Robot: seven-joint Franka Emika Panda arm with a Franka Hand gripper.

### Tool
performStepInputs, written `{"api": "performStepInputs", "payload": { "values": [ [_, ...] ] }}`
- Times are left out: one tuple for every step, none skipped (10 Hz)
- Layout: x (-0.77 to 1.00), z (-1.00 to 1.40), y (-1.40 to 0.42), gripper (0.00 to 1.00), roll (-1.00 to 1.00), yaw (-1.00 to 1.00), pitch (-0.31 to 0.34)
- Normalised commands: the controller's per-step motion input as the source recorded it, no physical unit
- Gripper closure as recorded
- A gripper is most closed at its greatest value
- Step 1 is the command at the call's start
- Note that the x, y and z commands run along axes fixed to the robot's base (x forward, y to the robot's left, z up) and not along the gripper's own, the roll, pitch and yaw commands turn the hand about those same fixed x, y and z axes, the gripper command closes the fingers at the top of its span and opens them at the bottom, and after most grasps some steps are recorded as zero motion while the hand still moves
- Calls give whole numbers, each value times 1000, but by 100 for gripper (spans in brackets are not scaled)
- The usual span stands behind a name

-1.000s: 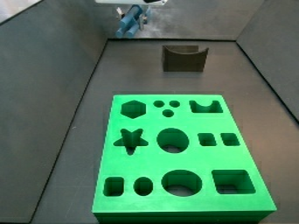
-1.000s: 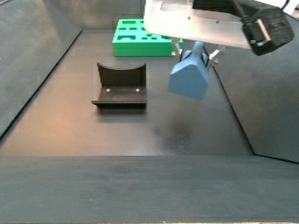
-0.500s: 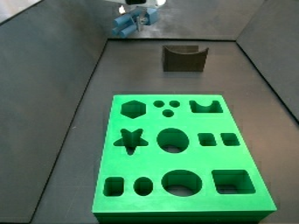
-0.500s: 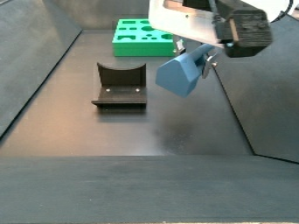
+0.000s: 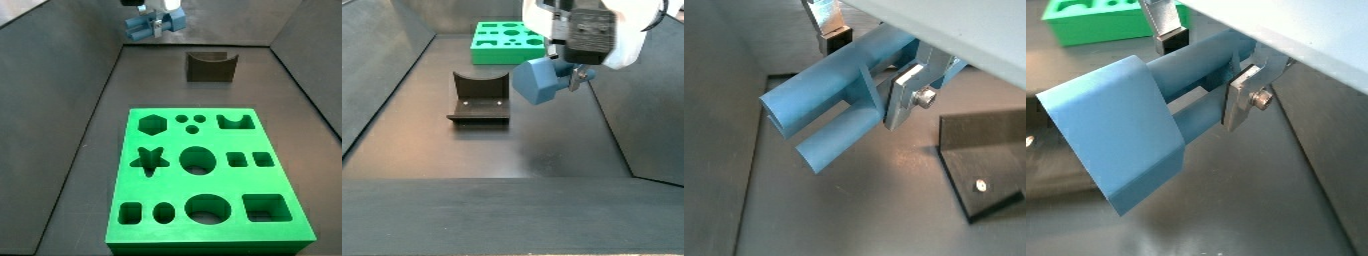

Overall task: Pick up the 3 prong object. Move up. Rotate the 3 prong object. Place the 3 prong object on the fixture. Regrasp the 3 prong object. Move to above the board. Insert the 3 prong object.
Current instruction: Rotate the 3 prong object.

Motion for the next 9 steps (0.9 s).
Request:
{"api": "performStepInputs", "payload": {
  "values": [
    [1,3,13,100,0,-1000,-1],
    [1,3,13,100,0,-1000,-1],
    [1,3,13,100,0,-1000,-1],
    [1,3,13,100,0,-1000,-1],
    [1,3,13,100,0,-1000,-1],
    [1,3,13,100,0,-1000,-1],
    [1,3,13,100,0,-1000,-1],
    [1,3,13,100,-1,-1000,-1],
    [1,3,13,100,-1,-1000,-1]
  ]
}}
